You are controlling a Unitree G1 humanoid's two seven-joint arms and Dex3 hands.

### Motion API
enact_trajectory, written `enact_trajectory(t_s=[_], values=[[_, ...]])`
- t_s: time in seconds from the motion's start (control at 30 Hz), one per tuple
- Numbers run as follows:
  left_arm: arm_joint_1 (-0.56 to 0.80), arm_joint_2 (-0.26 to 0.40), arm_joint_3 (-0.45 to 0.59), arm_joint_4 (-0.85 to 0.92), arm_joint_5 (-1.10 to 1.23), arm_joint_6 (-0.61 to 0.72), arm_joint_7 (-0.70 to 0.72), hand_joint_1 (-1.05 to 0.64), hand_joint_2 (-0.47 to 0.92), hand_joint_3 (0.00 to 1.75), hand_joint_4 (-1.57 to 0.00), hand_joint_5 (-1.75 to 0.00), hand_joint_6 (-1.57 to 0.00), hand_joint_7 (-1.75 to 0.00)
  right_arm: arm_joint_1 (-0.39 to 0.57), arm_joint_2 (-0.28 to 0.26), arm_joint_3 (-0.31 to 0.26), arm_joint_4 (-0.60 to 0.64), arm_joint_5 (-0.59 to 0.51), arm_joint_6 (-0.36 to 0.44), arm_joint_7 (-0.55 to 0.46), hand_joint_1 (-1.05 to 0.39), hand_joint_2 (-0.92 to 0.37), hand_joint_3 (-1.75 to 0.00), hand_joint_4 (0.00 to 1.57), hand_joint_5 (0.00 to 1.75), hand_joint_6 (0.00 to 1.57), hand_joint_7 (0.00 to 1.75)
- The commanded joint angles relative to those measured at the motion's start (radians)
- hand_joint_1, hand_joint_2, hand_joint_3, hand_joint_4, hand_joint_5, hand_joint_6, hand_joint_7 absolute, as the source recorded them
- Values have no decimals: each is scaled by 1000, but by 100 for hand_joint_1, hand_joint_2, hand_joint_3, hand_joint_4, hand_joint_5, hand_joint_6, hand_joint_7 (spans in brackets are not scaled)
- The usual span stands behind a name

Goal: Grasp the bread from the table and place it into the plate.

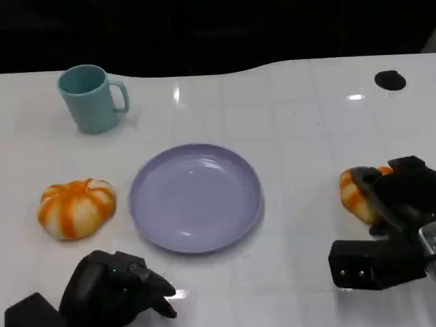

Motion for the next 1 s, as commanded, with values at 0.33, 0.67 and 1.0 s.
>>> enact_trajectory(t_s=[0.33, 0.67, 1.0], values=[[15, 10, 3, -21, -10, 0, -2, -105, 91, 0, -145, -64, -157, -24, -31, -27, -3, 151, 170, -240, -226, -11, -83, -1, 90, 158, 136, 6], [16, 10, 3, -25, -12, 7, -3, -105, 91, 0, -145, -64, -157, -24, -28, -21, -14, 172, 201, -338, -380, -5, -84, -1, 86, 174, 112, 79], [10, 9, 9, -10, -13, 4, 1, -105, 90, 0, -146, -65, -157, -25, -16, -28, -18, 132, 208, -430, -498, 2, -84, -2, 94, 175, 95, 130]])
